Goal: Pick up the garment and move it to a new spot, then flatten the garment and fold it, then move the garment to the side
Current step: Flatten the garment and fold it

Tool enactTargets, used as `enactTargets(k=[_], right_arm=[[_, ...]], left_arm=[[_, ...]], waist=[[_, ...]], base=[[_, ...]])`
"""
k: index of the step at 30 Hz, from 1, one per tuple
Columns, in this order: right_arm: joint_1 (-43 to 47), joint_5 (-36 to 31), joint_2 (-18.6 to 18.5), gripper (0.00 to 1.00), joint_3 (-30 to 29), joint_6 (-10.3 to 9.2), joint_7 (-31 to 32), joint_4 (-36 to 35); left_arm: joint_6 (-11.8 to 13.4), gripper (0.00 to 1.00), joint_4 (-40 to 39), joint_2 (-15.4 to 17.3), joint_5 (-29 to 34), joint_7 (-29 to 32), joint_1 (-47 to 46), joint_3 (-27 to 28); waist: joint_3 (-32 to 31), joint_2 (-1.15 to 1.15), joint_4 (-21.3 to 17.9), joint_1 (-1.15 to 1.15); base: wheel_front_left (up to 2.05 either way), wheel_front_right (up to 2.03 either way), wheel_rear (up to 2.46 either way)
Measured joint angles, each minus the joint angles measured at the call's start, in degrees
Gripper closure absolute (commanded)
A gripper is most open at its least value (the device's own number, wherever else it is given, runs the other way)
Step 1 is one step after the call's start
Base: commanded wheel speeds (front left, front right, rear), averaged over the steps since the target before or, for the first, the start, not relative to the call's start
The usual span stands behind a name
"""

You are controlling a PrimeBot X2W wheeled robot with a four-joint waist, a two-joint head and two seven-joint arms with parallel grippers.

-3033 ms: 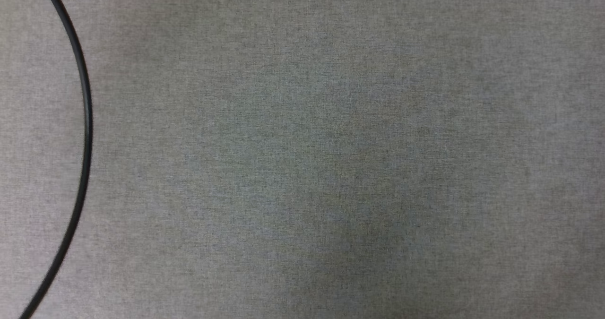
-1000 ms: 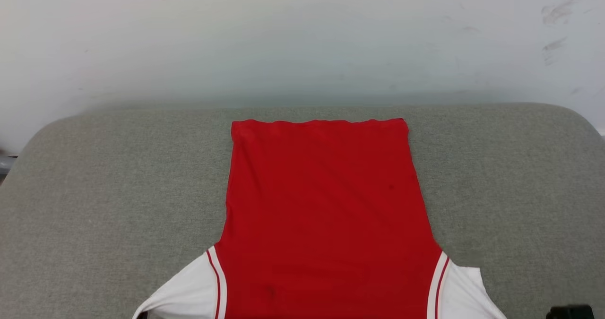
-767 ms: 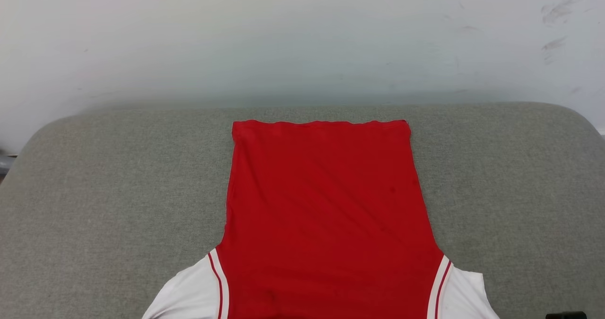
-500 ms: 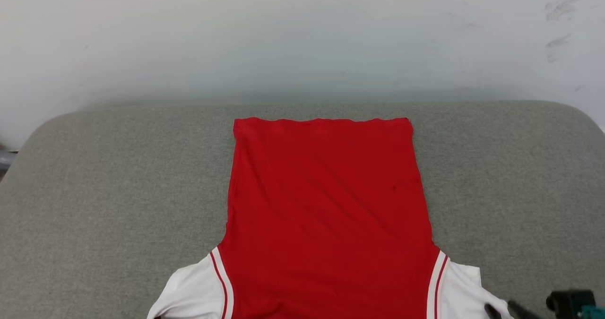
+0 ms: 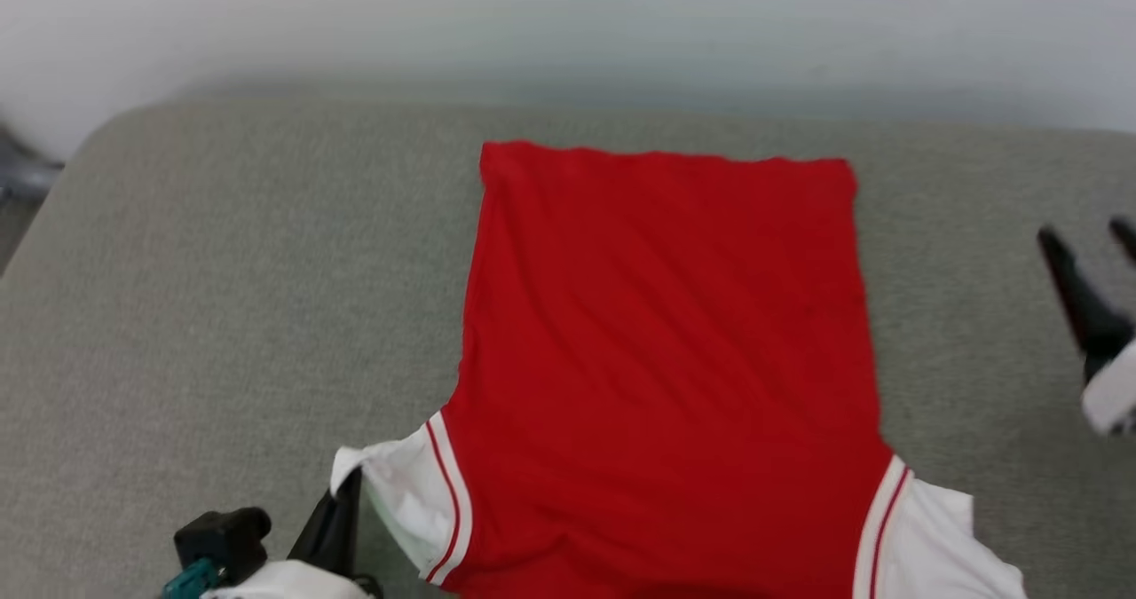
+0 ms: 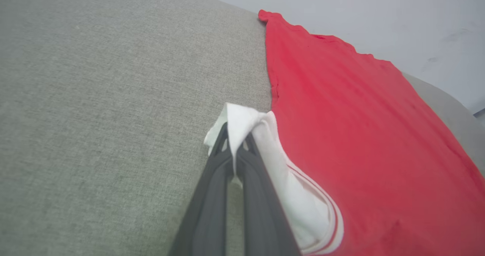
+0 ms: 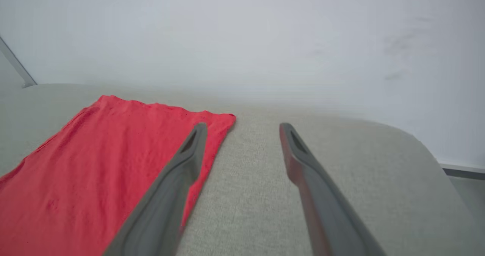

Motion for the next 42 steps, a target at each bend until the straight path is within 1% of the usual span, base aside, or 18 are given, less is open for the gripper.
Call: enactTargets(k=[1, 5, 8, 10, 13, 15, 17, 18, 19, 20, 21, 24, 25, 30, 36, 37, 38, 42], right_arm=[[-2.31, 0.38, -0.46, 0.0, -0.26, 0.0, 1.82, -0.15], [-11.39, 3.94, -2.16, 0.0, -0.63, 0.0, 13.01, 0.26], [-18.88, 4.78, -4.26, 0.0, 0.29, 0.0, 23.13, 1.85], [-23.06, 4.81, -5.58, 0.0, 1.43, 0.0, 29.91, 3.26], [-30.1, 5.01, -5.93, 0.0, 1.55, 0.0, 39.2, 5.75], [-33.71, 4.36, -6.86, 0.0, 3.1, 0.0, 45.13, 6.39], [-36.3, 2.98, -7.81, 0.0, 4.02, 0.0, 49.87, 7.58], [-36.3, 2.98, -7.81, 0.0, 4.02, 0.0, 49.87, 7.58], [-38.65, 1.4, -8.77, 0.0, 4.69, 0.0, 53.35, 8.86], [-38.65, 1.4, -8.77, 0.0, 4.69, 0.0, 53.35, 8.86], [-40.33, -0.59, -9.28, 0.0, 5.38, 0.0, 55.7, 10.01], [-41.37, -1.76, -9.38, 0.0, 5.87, 0.0, 57.24, 11.17], [-42.28, -3.11, -9.68, 0.0, 6.34, 0.01, 57.45, 11.9], [-43.17, -4.31, -9.39, 0.0, 5.86, 0.0, 58.03, 14.07], [-43.29, -4.64, -11.41, 0.0, 7.8, -0.01, 58.62, 14.1], [-43.25, -4.46, -11.66, 0.55, 7.97, -0.01, 58.38, 14.05], [-43.19, -4.28, -11.99, 1.0, 8.32, -0.01, 58.1, 14.03], [-42.89, -4.14, -13.04, 1.0, 10.94, 0.01, 55.01, 13.55]], left_arm=[[-0.13, 1.0, -0.29, -0.63, 0.63, 0.0, -0.75, -0.01], [-1.02, 1.0, -1.03, -2.96, 2.89, 0.01, -2.96, 0.14], [-1.79, 1.0, -1.32, -4.83, 4.68, 0.01, -4.72, 0.54], [-2.61, 1.0, -1.4, -6.1, 5.83, 0.0, -5.9, 0.75], [-3.89, 1.0, -1.14, -7.88, 7.57, 0.01, -8.02, 0.63], [-4.6, 1.0, -0.8, -9.21, 8.56, 0.01, -9.42, 0.68], [-5.38, 1.0, -0.66, -10.4, 9.5, 0.01, -10.46, 0.94], [-5.38, 1.0, -0.66, -10.4, 9.5, 0.01, -10.46, 0.94], [-6.11, 1.0, -0.58, -11.63, 10.49, 0.01, -11.32, 1.32], [-6.11, 1.0, -0.58, -11.63, 10.49, 0.01, -11.32, 1.32], [-6.71, 1.0, -0.67, -12.83, 11.54, 0.0, -11.95, 1.67], [-7.36, 1.0, -0.76, -13.79, 12.43, 0.0, -12.34, 2.0], [-8.0, 1.0, -0.86, -14.84, 13.27, -0.01, -12.82, 2.46], [-9.1, 1.0, -1.01, -16.38, 15.0, -0.23, -13.22, 3.24], [-10.6, 1.0, -0.66, -17.98, 16.51, -0.35, -13.86, 4.12], [-10.74, 1.0, -0.53, -18.13, 16.83, -0.44, -13.88, 4.2], [-10.94, 1.0, -0.38, -18.27, 16.99, -0.45, -13.9, 4.38], [-11.35, 1.0, 0.16, -18.75, 17.5, -0.42, -13.91, 5.2]], waist=[[1.07, 0.0, 0.57, 0.0], [5.37, 0.0, 2.88, 0.0], [8.71, 0.0, 4.62, 0.0], [10.94, 0.0, 5.79, 0.01], [14.25, 0.0, 7.57, 0.01], [16.44, 0.0, 8.79, 0.01], [18.57, 0.0, 9.98, 0.01], [18.57, 0.0, 9.98, 0.01], [20.66, 0.0, 11.12, 0.01], [20.66, 0.0, 11.12, 0.01], [22.57, 0.0, 12.22, 0.01], [24.37, 0.0, 13.26, 0.01], [26.04, 0.0, 14.21, 0.0], [28.89, 0.0, 15.71, 0.0], [31.13, 0.0, 16.78, -0.03], [31.15, 0.0, 16.77, -0.03], [31.11, 0.0, 16.73, -0.03], [30.28, 0.0, 16.39, -0.02]], base=[[0.0, 0.0, 0.0], [0.0, 0.0, 0.0], [0.0, 0.0, 0.0], [0.0, 0.0, 0.0], [0.0, 0.0, 0.0], [0.0, 0.0, 0.0], [0.0, 0.0, 0.0], [0.0, 0.0, 0.0], [0.0, 0.0, 0.0], [0.0, 0.0, 0.0], [0.0, 0.0, 0.0], [0.0, 0.0, 0.0], [0.0, 0.0, 0.0], [0.0, 0.0, 0.0], [0.0, 0.0, 0.0], [0.0, 0.0, 0.0], [0.0, 0.0, 0.0], [0.0, 0.0, 0.0]])
